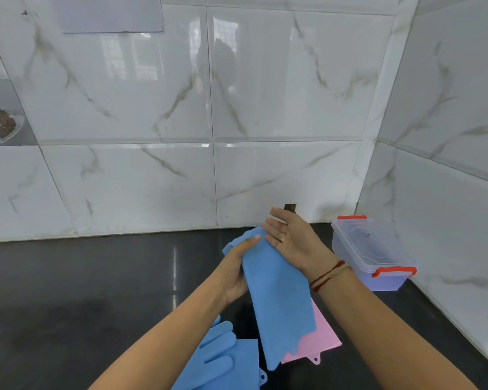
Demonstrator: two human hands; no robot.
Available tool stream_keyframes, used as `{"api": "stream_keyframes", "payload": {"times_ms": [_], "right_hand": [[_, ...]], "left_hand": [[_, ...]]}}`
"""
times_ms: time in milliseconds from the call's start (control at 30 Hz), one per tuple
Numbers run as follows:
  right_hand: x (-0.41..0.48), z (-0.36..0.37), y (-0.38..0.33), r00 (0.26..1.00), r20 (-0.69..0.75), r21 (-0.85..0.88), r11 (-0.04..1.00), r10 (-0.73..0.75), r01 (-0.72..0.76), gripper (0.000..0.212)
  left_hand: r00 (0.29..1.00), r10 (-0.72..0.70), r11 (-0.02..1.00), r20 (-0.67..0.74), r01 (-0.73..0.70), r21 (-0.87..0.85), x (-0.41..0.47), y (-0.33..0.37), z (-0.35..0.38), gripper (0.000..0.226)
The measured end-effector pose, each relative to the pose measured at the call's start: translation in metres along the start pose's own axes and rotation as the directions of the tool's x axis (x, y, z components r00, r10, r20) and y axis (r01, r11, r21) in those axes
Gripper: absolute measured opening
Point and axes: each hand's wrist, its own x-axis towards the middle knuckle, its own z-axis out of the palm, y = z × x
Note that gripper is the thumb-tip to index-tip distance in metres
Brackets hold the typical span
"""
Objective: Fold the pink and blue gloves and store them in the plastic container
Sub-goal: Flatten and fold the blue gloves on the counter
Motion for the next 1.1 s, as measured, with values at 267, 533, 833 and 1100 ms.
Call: {"api": "stream_keyframes", "payload": {"times_ms": [267, 533, 833, 1100], "right_hand": [[0.007, -0.062, 0.039, 0.967, -0.185, -0.233, 0.949, 0.173, -0.214, 0.044], [0.012, -0.081, 0.049, 0.932, 0.145, -0.154, 0.939, 0.331, -0.309, 0.052], [0.040, -0.090, 0.043, 0.959, 0.244, -0.014, 0.989, 0.145, -0.146, 0.049], [0.050, -0.125, 0.093, 0.940, -0.140, -0.092, 0.941, 0.311, -0.325, 0.035]], "left_hand": [[0.992, -0.106, 0.983, -0.069, 0.094, -0.160, 0.006, -0.019, -0.013, 0.037], [0.971, -0.191, 0.962, -0.144, 0.156, -0.225, 0.023, -0.031, -0.018, 0.046], [0.977, -0.206, 0.953, -0.059, 0.186, -0.237, 0.052, -0.021, -0.021, 0.045], [0.819, -0.308, 0.930, -0.485, 0.366, 0.027, 0.069, -0.048, -0.059, 0.037]]}}
